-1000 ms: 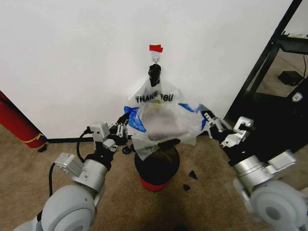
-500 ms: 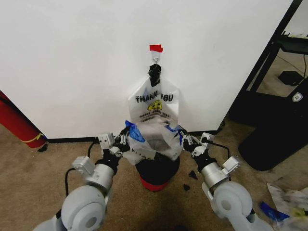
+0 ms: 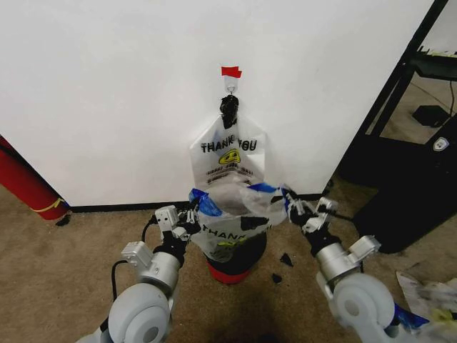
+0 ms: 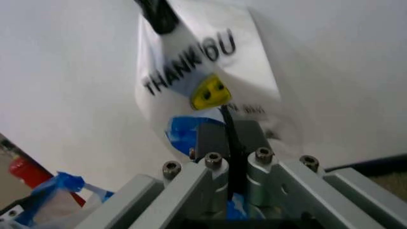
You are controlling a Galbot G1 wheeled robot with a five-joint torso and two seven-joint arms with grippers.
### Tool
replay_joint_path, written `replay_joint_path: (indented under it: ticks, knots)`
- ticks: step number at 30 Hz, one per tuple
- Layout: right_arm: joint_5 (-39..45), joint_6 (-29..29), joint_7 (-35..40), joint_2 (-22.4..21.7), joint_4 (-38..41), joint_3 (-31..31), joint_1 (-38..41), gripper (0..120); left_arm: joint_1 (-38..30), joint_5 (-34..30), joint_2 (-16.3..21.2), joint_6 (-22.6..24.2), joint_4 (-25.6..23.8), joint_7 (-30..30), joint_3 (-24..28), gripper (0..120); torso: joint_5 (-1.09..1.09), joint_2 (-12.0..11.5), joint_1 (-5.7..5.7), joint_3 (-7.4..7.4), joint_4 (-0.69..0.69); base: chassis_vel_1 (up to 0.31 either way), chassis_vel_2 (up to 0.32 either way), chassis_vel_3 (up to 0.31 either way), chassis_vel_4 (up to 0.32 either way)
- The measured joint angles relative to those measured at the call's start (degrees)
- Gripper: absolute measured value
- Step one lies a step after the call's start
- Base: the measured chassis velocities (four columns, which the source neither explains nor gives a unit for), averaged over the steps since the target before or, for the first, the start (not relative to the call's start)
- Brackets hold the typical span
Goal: Pick up the garbage bag from the wall and place it over the trash bin.
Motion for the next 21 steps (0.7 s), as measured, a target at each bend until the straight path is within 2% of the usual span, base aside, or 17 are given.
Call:
replay_joint_path:
  ticks: [8, 14, 21]
  knots:
    - [-5.17, 3.51, -0.32, 4.36, -6.13, -1.3, 1.2, 0, 0.19, 4.44, -3.43, -5.88, 8.62, 1.61, 1.08, 0, -0.01, 0.0, 0.0, 0.01, 0.0, 0.0, 0.0, 0.0, 0.0]
    - [-9.74, 5.88, -1.05, 4.59, -6.52, -0.98, -2.16, 0, 3.45, 6.58, -2.28, -5.7, 7.65, 0.8, 0.56, 0, -0.01, 0.0, 0.0, 0.0, -0.01, 0.0, 0.0, 0.0, 0.0]
    - [-12.64, 3.98, 1.33, 4.01, -4.62, -0.91, -6.92, 0, 8.34, 7.26, 2.11, -1.74, 3.49, -1.7, -0.56, 0, -0.01, 0.0, 0.0, 0.0, -0.01, 0.0, 0.0, 0.0, 0.0]
